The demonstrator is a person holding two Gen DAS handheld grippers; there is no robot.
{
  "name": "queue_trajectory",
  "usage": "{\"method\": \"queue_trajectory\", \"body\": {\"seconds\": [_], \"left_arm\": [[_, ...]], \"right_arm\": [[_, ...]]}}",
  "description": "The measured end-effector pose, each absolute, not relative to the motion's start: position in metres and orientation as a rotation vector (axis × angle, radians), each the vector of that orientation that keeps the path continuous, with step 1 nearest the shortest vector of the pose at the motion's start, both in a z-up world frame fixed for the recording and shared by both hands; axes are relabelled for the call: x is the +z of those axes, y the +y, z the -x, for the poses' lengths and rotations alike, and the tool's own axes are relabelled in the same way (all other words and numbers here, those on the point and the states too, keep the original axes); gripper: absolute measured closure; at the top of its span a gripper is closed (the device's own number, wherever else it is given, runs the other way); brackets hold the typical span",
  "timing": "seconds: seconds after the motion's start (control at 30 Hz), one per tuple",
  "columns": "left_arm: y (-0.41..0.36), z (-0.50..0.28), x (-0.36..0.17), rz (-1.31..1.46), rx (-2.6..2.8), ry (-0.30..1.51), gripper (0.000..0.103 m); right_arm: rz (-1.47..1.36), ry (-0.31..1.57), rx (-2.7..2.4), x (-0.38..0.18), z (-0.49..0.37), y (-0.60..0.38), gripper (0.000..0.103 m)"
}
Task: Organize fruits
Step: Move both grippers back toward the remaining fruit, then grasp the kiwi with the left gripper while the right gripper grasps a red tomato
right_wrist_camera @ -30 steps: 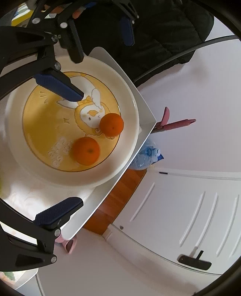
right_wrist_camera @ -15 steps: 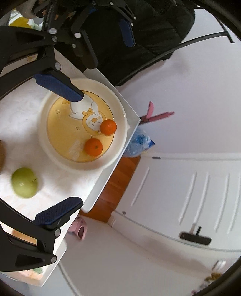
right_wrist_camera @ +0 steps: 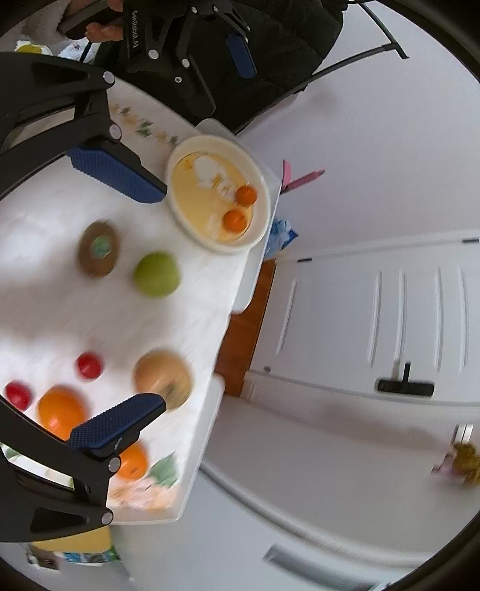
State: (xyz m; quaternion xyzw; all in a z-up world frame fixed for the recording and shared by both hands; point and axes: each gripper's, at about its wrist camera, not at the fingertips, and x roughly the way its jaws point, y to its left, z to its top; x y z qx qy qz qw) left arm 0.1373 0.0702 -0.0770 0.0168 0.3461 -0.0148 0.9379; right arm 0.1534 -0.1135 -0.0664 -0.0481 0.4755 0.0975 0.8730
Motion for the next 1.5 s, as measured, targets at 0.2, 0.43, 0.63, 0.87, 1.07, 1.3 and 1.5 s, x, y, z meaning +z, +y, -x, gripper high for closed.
{"method": "queue_trajectory", "body": {"seconds": [0.2, 0.43, 0.63, 0.87, 1.07, 1.3, 1.5], "left_arm": [[0.024, -0.124, -0.093, -0.039, -0.041, 0.725, 0.0], [-0.013, -0.12, -0.128, -0.016, -0.006, 0.754, 0.0], [-0.031, -0.122, -0.158, 0.008, 0.065, 0.76, 0.0], [-0.039, -0.135, -0.186, 0.021, 0.127, 0.761, 0.0], [-0.042, -0.15, -0.208, 0.056, 0.15, 0.788, 0.006], [-0.047, -0.157, -0.221, 0.047, 0.139, 0.805, 0.019], [-0.046, -0.161, -0.227, 0.052, 0.114, 0.821, 0.027]], "right_arm": [[0.071, 1.015, 0.153, -0.072, -0.114, -0.168, 0.0], [0.061, 1.052, 0.126, -0.099, -0.079, -0.207, 0.0], [0.059, 1.049, 0.115, -0.129, -0.055, -0.226, 0.0], [0.079, 1.028, 0.104, -0.16, -0.042, -0.232, 0.001], [0.056, 1.022, 0.089, -0.177, -0.041, -0.235, 0.008], [0.06, 1.054, 0.097, -0.195, -0.04, -0.232, 0.027], [0.058, 1.054, 0.102, -0.2, -0.039, -0.23, 0.033]]}}
